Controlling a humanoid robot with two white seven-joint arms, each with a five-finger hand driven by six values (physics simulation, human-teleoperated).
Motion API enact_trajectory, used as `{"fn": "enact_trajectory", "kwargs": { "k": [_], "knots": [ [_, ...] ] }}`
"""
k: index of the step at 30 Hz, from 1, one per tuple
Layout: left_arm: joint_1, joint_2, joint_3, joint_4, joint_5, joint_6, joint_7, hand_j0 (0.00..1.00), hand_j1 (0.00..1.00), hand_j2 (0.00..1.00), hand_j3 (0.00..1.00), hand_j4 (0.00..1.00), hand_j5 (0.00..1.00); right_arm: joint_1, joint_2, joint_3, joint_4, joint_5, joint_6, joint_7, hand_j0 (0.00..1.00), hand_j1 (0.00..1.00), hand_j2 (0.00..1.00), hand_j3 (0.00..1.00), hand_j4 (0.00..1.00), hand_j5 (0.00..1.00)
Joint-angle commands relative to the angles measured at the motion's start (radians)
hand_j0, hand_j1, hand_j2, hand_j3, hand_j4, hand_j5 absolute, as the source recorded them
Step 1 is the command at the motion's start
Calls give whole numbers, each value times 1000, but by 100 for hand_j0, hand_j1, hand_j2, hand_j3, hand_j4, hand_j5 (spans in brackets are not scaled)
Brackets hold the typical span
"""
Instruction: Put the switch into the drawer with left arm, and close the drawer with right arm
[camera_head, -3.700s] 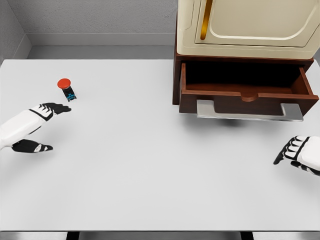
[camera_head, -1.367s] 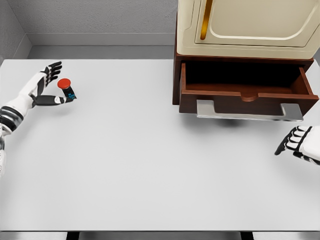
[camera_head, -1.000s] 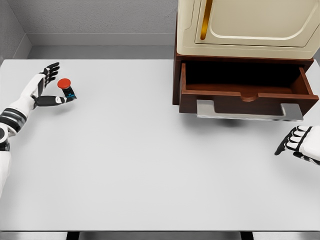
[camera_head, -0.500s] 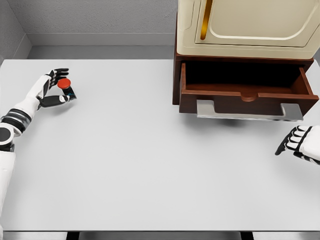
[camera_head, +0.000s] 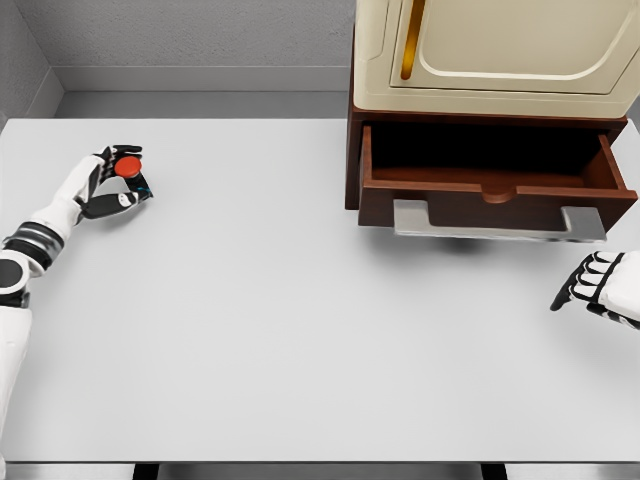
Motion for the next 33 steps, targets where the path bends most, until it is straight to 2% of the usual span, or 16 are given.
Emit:
{"fn": "enact_trajectory", "kwargs": {
  "k": [1,2,8,12,16,24,29,33],
  "knots": [
    [0,-1,-1,-3,5,1,0,69,69,69,69,69,69,0,-3,0,0,-6,-1,0,59,59,59,59,59,59],
    [2,-1,-1,-3,5,-1,0,65,65,65,65,65,65,0,-3,0,0,-6,-1,0,59,59,59,59,59,59],
    [2,1,-1,8,-5,1,0,65,65,65,65,65,65,0,-3,0,0,-6,-1,0,59,59,59,59,59,59],
    [2,1,-1,5,-8,-4,0,48,48,48,48,48,48,0,-3,0,0,-6,-1,-2,59,59,59,59,59,59],
    [2,2,-1,2,-8,-17,0,43,43,43,43,43,43,0,-1,0,0,-6,-1,0,59,59,59,59,59,59],
    [-14,8,8,-6,-3,-17,-6,42,42,42,42,42,42,0,-1,0,0,-6,-1,0,59,59,59,59,59,59],
    [-8,10,1,-105,-5,-16,-9,40,40,40,40,40,40,-2,-1,0,0,-6,-1,-2,59,59,59,59,59,59],
    [-6,10,1,-142,-5,-16,-11,40,40,40,40,40,40,0,-3,0,0,-6,-1,-2,59,59,59,59,59,59]
  ]
}}
